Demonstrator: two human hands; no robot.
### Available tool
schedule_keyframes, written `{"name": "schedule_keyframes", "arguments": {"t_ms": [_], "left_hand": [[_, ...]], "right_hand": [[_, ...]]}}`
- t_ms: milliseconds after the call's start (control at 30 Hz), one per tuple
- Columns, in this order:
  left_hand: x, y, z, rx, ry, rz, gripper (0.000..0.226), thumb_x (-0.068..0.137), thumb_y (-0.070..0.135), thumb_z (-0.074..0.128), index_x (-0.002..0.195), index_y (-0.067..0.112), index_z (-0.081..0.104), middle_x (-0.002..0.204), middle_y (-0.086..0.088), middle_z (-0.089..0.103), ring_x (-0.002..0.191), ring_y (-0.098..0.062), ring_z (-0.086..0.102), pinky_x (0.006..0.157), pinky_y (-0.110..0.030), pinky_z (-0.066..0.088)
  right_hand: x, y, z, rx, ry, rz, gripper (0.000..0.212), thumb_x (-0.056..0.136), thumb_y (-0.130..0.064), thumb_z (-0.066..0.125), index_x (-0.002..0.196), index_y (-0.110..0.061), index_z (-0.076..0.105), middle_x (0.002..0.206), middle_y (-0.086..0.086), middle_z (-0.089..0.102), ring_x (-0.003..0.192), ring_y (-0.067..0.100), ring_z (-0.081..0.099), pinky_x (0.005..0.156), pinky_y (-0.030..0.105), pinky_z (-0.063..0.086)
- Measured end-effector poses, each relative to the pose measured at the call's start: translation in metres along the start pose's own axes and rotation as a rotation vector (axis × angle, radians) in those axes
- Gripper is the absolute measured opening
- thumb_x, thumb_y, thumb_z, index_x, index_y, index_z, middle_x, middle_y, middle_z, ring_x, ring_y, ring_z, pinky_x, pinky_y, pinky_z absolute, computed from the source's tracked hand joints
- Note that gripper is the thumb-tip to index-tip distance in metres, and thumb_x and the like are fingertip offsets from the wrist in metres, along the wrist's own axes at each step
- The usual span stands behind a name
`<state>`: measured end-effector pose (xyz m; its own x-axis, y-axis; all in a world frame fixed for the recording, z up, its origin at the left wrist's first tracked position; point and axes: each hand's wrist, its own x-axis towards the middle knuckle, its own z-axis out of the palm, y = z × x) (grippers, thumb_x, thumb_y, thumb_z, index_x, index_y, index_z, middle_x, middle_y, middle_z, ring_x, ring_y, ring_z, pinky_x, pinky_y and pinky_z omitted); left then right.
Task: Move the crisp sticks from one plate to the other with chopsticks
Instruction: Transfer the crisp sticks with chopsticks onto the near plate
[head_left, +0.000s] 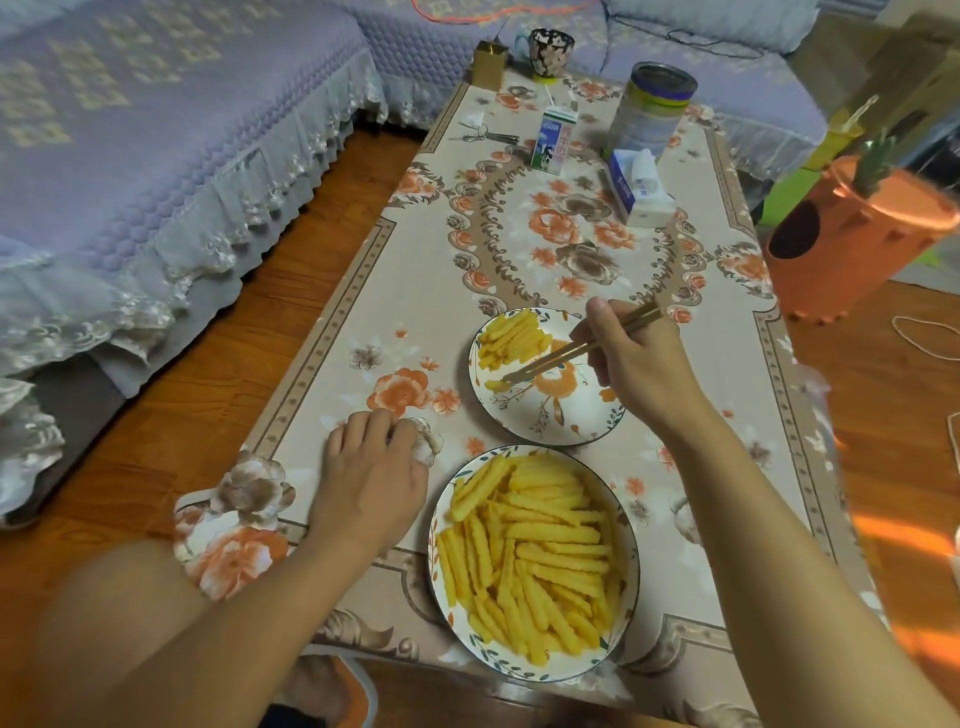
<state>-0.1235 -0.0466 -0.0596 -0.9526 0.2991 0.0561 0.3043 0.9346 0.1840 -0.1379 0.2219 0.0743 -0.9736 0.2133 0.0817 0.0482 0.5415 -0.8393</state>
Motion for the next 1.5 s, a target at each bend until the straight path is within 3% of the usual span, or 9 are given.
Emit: {"name": "schedule_keyframes", "arguments": {"t_ms": [167,333,500,600,800,967,1167,1333,1500], "left_hand": [[0.0,0.001,-0.001,0.006,-0.004,-0.002,0.04,0.088,0.033,0.032,0.113,0.019,0.061,0.111,-0.003,0.055,0.105,-0.027,0.048,0.089,-0.045,0.043],[-0.002,0.0,-0.001,0.009,-0.006,-0.002,0.041,0.087,0.033,0.032,0.113,0.018,0.06,0.111,-0.003,0.055,0.105,-0.027,0.048,0.09,-0.045,0.044],[-0.002,0.001,-0.001,0.013,-0.004,-0.002,0.038,0.089,0.034,0.033,0.111,0.019,0.06,0.111,-0.002,0.054,0.105,-0.026,0.048,0.09,-0.044,0.044],[-0.002,0.001,-0.001,0.013,-0.003,-0.001,0.038,0.089,0.034,0.032,0.112,0.019,0.059,0.112,-0.002,0.054,0.105,-0.026,0.048,0.09,-0.044,0.044],[-0.003,0.0,-0.001,0.013,-0.007,0.006,0.041,0.088,0.034,0.032,0.112,0.017,0.061,0.111,-0.004,0.055,0.105,-0.028,0.049,0.091,-0.045,0.044],[-0.002,0.002,-0.003,0.006,-0.013,0.001,0.041,0.089,0.034,0.03,0.112,0.018,0.061,0.11,-0.003,0.055,0.105,-0.027,0.049,0.09,-0.045,0.044],[-0.001,0.001,-0.002,0.013,-0.02,-0.006,0.042,0.089,0.033,0.031,0.113,0.018,0.061,0.111,-0.003,0.055,0.105,-0.027,0.049,0.09,-0.045,0.044],[-0.001,0.001,-0.002,0.013,-0.032,-0.004,0.043,0.089,0.034,0.031,0.114,0.018,0.061,0.112,-0.003,0.055,0.106,-0.027,0.048,0.091,-0.045,0.043],[0.0,0.001,-0.003,0.013,-0.034,-0.006,0.042,0.089,0.034,0.031,0.115,0.019,0.06,0.114,-0.003,0.055,0.107,-0.027,0.048,0.092,-0.045,0.044]], "right_hand": [[-0.019,-0.017,-0.031,0.145,0.014,-0.007,0.051,0.109,-0.038,0.041,0.081,-0.006,0.071,0.06,0.01,0.056,0.05,0.017,0.049,0.047,0.024,0.04],[-0.043,-0.038,-0.045,0.153,-0.284,-0.079,0.048,0.1,-0.043,0.048,0.077,-0.008,0.072,0.06,0.013,0.052,0.052,0.014,0.047,0.05,0.023,0.037],[-0.049,-0.041,-0.046,-0.022,-0.367,-0.138,0.04,0.098,-0.043,0.051,0.079,-0.017,0.075,0.055,-0.007,0.053,0.051,0.005,0.046,0.054,0.018,0.037],[-0.045,-0.042,-0.062,0.043,-0.277,-0.115,0.04,0.099,-0.04,0.051,0.082,-0.012,0.074,0.055,-0.003,0.051,0.05,0.009,0.044,0.05,0.019,0.037],[-0.006,-0.005,-0.062,0.012,0.201,0.005,0.036,0.109,-0.027,0.047,0.09,-0.006,0.07,0.063,0.004,0.055,0.05,0.009,0.046,0.051,0.022,0.038],[0.015,0.02,-0.039,-0.006,0.17,0.065,0.035,0.108,-0.029,0.047,0.088,-0.011,0.071,0.065,0.007,0.058,0.051,0.011,0.05,0.05,0.023,0.042],[0.029,0.02,-0.035,0.152,0.422,0.171,0.053,0.109,-0.037,0.041,0.083,-0.003,0.072,0.061,0.01,0.063,0.046,0.022,0.057,0.049,0.033,0.048],[0.038,0.018,-0.025,0.158,0.498,0.279,0.056,0.107,-0.042,0.041,0.079,-0.005,0.072,0.061,0.007,0.065,0.045,0.019,0.061,0.051,0.034,0.052],[0.041,0.011,-0.013,0.023,0.413,0.237,0.053,0.104,-0.046,0.044,0.086,-0.006,0.074,0.066,0.0,0.068,0.054,0.02,0.065,0.061,0.044,0.059]]}}
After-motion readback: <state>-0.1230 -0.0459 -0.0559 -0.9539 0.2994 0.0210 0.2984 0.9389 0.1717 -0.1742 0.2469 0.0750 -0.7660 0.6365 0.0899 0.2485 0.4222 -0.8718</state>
